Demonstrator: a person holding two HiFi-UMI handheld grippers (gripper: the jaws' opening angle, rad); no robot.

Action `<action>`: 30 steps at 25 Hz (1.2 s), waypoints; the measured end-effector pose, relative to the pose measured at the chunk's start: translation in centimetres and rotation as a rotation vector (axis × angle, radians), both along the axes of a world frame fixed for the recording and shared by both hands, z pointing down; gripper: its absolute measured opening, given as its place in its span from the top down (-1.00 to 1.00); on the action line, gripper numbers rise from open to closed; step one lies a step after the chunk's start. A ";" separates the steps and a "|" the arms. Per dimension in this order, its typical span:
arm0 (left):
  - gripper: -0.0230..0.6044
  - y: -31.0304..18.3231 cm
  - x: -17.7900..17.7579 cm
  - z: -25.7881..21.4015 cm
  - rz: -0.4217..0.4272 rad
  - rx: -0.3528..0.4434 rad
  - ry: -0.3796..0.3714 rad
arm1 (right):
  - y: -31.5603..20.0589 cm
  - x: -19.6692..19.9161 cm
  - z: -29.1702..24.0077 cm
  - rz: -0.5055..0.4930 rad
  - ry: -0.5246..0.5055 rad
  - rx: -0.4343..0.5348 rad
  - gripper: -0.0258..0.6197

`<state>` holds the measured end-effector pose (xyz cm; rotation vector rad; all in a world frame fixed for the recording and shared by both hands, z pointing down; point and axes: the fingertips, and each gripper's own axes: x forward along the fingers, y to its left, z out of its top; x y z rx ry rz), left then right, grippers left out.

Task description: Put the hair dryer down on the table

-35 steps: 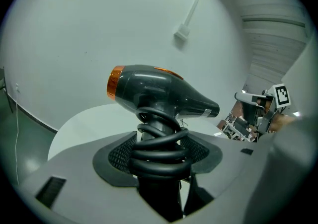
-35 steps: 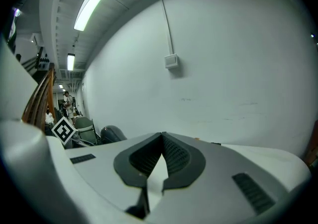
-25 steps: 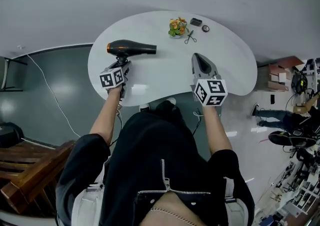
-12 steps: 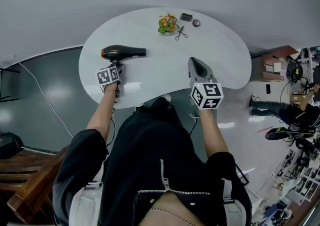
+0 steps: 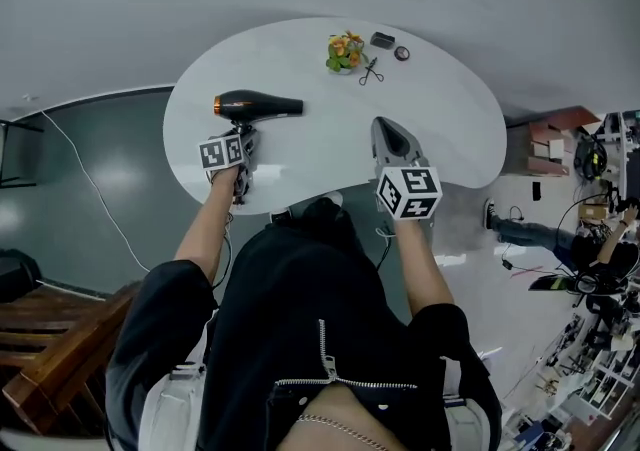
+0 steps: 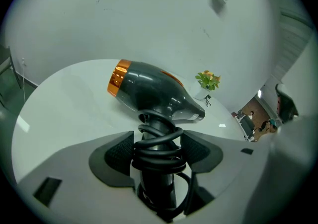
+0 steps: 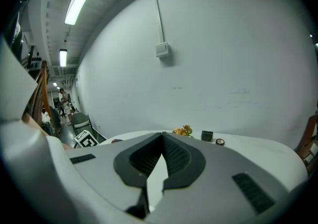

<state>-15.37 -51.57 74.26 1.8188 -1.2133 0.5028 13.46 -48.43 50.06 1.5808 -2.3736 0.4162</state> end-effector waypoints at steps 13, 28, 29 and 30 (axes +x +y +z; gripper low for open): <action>0.82 1.0 -4.1 -9.2 0.039 0.315 -0.131 | -2.1 -5.8 0.4 -0.100 -0.004 0.038 0.93; 0.85 1.6 -3.9 -26.7 0.119 0.747 -0.282 | -2.9 -9.9 -2.7 -0.177 -0.032 0.178 0.94; 0.85 1.7 -3.8 -27.0 0.118 0.754 -0.277 | -2.8 -9.9 -2.9 -0.178 -0.031 0.185 0.94; 0.85 1.8 -3.7 -27.2 0.116 0.757 -0.273 | -2.7 -10.0 -3.0 -0.181 -0.029 0.192 0.94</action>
